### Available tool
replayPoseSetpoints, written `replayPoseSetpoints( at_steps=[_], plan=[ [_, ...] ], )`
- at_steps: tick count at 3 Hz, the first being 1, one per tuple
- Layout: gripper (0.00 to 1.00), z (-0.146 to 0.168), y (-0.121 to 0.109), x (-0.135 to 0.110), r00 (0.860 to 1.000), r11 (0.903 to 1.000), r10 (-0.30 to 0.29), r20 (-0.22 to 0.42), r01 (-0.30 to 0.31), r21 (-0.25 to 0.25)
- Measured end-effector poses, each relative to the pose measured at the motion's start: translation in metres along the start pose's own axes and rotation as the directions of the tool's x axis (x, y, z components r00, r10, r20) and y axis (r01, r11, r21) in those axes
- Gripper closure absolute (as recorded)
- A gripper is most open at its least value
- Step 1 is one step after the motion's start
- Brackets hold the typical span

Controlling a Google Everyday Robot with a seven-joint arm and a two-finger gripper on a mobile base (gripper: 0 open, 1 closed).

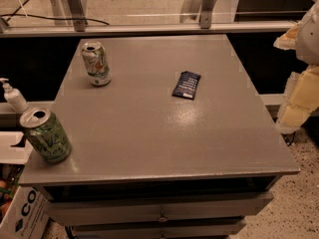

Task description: Move rxbar blueberry near 7up can

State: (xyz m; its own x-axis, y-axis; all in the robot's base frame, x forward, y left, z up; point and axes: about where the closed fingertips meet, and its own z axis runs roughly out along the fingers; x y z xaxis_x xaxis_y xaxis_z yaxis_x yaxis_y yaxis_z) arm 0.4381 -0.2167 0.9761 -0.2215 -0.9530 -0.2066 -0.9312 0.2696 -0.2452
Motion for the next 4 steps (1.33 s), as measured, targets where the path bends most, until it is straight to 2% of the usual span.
replayPoseSetpoints(
  at_steps=[2,3,4],
  plan=[
    [0.00,0.002,-0.001,-0.002,1.000,0.9998,-0.021,0.011,0.021,0.008],
    [0.00,0.015,-0.009,-0.011,0.997,0.9994,-0.032,0.076,0.031,0.013],
    [0.00,0.040,-0.032,-0.036,0.982,0.9997,-0.023,0.190,0.022,0.006]
  ],
)
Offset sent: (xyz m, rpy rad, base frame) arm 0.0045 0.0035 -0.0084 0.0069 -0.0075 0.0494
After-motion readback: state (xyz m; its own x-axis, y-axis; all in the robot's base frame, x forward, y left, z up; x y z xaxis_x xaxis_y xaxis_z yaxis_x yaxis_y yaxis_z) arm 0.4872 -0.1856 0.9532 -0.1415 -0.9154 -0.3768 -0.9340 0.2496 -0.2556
